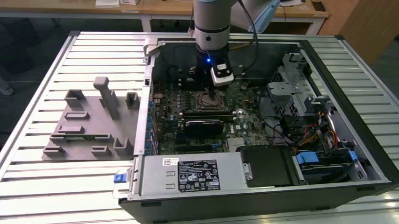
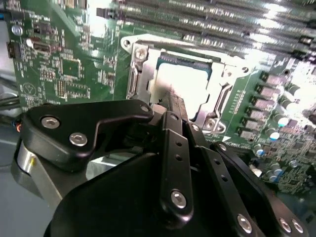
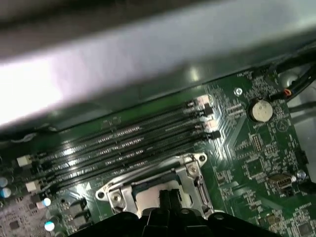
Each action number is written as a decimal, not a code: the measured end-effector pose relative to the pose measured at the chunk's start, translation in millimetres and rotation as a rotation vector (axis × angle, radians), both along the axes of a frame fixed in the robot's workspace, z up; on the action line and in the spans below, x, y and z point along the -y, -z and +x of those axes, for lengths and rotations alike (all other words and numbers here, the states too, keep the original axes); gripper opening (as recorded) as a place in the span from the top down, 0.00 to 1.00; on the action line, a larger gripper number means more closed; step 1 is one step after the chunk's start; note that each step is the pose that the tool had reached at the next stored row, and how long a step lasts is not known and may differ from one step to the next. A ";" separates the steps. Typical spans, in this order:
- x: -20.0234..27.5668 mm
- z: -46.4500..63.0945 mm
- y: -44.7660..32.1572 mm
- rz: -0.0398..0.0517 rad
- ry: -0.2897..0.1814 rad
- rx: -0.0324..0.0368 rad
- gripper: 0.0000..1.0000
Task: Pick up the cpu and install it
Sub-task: 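Install the first cpu locking lever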
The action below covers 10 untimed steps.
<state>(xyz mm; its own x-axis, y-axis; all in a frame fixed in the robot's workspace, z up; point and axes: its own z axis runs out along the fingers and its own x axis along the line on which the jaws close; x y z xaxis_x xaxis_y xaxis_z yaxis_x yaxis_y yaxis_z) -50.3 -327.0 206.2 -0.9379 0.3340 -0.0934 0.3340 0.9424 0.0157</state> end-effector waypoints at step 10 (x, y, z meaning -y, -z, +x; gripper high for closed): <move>5.8 0.0 0.2 -0.0065 0.000 -0.0018 0.89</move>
<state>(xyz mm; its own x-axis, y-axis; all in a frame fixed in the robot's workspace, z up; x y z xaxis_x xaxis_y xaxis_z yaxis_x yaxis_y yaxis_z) -50.3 -332.8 206.0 -0.9381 0.3334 -0.0939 0.3341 0.9425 0.0089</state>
